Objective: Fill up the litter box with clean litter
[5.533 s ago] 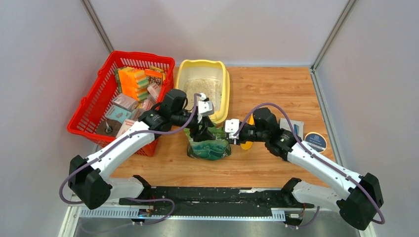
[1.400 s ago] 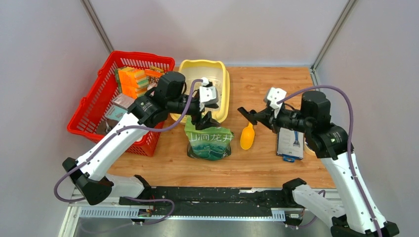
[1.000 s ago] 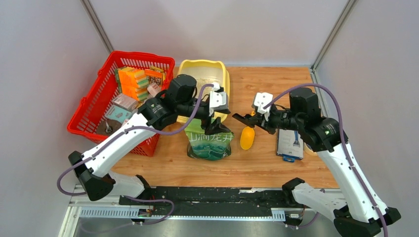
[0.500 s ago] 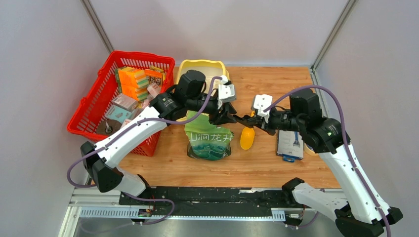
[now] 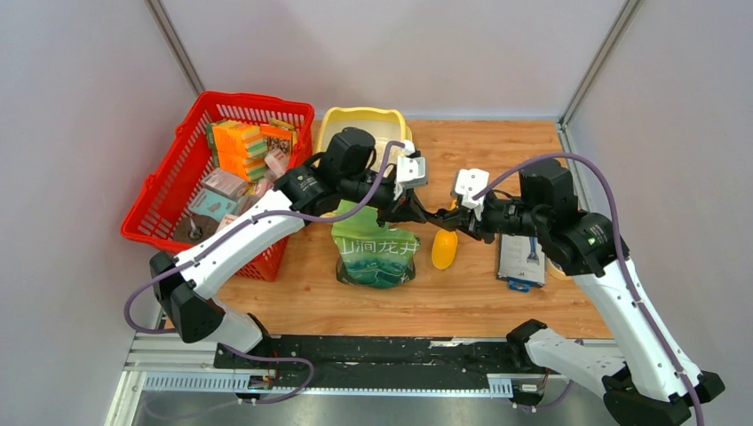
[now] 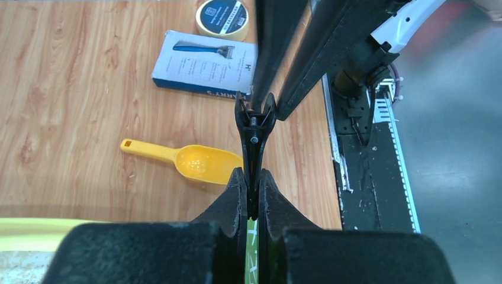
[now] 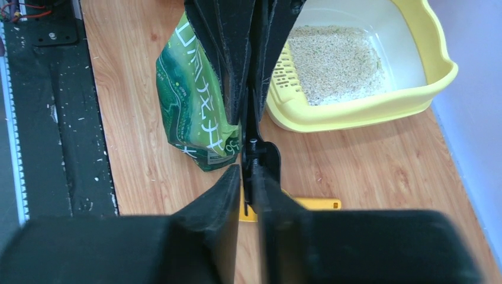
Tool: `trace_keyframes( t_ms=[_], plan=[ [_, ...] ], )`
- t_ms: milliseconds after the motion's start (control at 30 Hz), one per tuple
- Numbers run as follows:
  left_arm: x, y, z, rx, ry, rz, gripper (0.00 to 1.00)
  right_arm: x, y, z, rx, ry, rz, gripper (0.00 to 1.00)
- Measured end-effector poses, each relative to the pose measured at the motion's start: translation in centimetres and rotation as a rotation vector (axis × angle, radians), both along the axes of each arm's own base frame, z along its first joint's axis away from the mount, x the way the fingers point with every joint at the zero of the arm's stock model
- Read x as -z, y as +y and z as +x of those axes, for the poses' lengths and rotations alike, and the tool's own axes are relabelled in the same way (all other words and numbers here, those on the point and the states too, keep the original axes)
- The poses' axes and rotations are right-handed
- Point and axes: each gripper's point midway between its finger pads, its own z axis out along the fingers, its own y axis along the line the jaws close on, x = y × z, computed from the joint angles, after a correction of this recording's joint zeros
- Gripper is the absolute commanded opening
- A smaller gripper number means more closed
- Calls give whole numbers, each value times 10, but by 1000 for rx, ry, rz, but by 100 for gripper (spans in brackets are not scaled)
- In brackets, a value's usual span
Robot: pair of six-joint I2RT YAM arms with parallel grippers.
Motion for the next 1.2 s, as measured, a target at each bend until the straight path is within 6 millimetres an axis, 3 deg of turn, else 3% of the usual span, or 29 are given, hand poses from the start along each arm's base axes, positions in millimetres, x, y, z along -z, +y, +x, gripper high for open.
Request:
trace_keyframes(
  t_ms=[200, 300, 533, 633, 867, 1200],
  plan=[
    [8, 6, -5, 16, -4, 36, 0, -11, -11, 8, 104, 36, 44, 68],
    [7, 17, -13, 32, -35, 41, 0, -20, -17, 7, 138, 44, 80, 77],
    [-17, 47, -41, 51, -117, -24, 0, -22, -8, -22, 38, 111, 145, 77],
    [-22, 45, -42, 60, -130, -47, 0, -20, -2, -25, -2, 147, 156, 78],
    [-13, 35, -37, 62, -89, -39, 0, -13, 11, -26, -54, 216, 159, 74],
    [-15, 30, -33, 51, -65, -55, 0, -10, 18, -34, -92, 238, 172, 64]
  ],
)
